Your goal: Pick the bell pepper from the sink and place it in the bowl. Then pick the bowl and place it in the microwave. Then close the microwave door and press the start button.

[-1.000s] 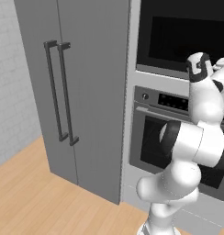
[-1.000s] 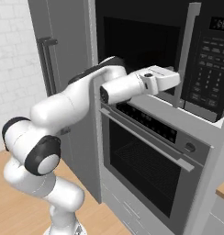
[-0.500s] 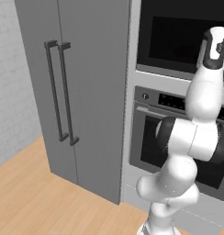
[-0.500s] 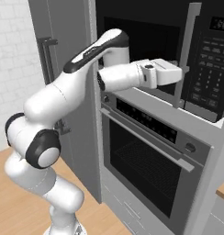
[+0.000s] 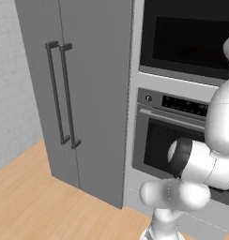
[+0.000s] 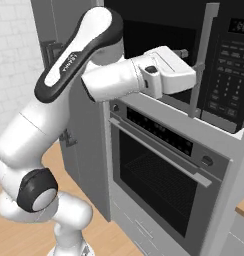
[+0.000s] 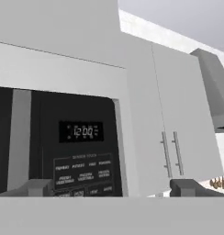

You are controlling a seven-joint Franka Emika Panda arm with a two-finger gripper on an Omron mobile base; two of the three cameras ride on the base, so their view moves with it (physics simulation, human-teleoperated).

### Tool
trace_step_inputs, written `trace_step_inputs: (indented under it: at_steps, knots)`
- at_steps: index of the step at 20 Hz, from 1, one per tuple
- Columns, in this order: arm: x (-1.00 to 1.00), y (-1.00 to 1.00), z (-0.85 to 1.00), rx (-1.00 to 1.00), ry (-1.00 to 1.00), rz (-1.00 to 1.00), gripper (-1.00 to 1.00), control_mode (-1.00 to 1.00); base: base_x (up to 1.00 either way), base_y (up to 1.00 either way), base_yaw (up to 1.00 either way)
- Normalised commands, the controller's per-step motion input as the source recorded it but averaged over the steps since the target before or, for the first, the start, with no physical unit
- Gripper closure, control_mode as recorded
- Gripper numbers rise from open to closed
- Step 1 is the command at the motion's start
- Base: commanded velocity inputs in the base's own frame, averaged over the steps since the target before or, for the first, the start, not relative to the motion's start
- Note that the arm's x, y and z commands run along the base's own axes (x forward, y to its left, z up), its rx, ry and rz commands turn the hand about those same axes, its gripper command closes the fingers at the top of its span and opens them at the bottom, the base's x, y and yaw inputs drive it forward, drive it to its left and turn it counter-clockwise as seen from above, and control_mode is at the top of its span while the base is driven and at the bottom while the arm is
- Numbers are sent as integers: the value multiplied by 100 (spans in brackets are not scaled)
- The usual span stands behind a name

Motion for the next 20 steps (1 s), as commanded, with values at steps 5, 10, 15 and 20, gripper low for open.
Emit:
trace_step_inputs:
  at_steps: [5, 10, 15, 20]
  knots:
    - [-100, 52, 40, -5, -1, 0, -100, -100, 0, 0, 0]
    - [-100, 3, 17, -61, 27, 8, -100, -100, 0, 0, 0]
    - [-85, 36, 0, -100, 50, 3, -100, -100, 0, 0, 0]
    - [-53, 52, 0, -94, 72, 0, -100, -100, 0, 0, 0]
